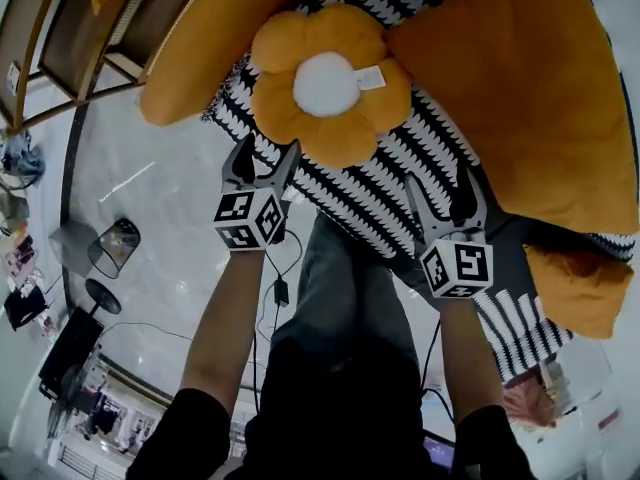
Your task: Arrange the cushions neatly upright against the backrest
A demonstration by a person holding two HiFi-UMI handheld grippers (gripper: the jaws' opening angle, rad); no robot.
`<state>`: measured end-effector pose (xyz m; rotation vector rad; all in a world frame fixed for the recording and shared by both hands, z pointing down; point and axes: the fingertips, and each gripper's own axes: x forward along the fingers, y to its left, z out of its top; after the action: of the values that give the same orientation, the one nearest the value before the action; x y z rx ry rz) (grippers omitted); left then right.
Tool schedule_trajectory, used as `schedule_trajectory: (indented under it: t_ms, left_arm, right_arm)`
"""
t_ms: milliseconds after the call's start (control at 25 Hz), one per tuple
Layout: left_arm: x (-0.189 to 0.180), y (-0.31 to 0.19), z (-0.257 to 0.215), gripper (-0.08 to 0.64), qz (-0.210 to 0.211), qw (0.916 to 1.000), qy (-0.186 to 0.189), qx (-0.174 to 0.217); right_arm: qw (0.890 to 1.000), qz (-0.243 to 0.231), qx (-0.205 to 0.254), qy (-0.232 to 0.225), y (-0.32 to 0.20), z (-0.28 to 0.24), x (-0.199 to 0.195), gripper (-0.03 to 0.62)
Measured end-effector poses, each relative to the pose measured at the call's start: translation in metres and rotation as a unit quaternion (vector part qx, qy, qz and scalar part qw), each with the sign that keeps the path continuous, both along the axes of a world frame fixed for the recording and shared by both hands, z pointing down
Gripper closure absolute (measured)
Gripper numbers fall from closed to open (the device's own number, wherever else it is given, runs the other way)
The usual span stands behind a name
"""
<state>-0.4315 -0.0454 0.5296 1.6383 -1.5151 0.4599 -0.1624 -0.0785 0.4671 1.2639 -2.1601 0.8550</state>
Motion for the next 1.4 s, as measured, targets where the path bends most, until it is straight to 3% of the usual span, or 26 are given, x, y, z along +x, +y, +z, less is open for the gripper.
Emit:
schedule_trajectory:
  t_ms: [80, 280, 600, 840, 1040, 1240, 1400]
  left_arm:
    - [-0.004, 0.0, 0.006, 0.192, 0.002, 1.0, -0.001, -0.006]
    - [-0.016, -0.005, 0.024, 0.189, -0.041, 0.9984, 0.032, -0.024]
    - [-0.015, -0.02, 0.048, 0.182, -0.074, 0.9934, 0.073, -0.048]
    - [0.001, -0.016, 0.039, 0.35, -0.061, 0.9934, 0.072, -0.065]
    - [0.012, -0.02, 0.009, 0.411, -0.055, 0.9947, 0.076, -0.042]
    - [0.015, -0.007, -0.031, 0.429, -0.065, 0.9965, 0.05, -0.014]
    - [0.017, 0.0, -0.066, 0.436, -0.021, 0.9996, 0.009, 0.016]
  right_arm:
    - [1.0, -0.02, -0.008, -0.001, -0.001, 0.001, -0.013, 0.181]
    - [0.998, -0.065, -0.024, 0.005, -0.008, 0.009, -0.041, 0.181]
    - [0.996, -0.08, -0.035, 0.012, -0.016, 0.015, -0.049, 0.181]
    - [0.997, -0.065, -0.037, 0.007, 0.001, 0.013, -0.04, 0.183]
    - [0.998, -0.055, -0.034, -0.006, 0.017, 0.004, -0.042, 0.186]
    - [0.998, -0.058, -0.018, -0.024, 0.033, -0.025, -0.047, 0.186]
    - [0.998, -0.048, 0.005, -0.032, 0.039, -0.044, -0.042, 0.186]
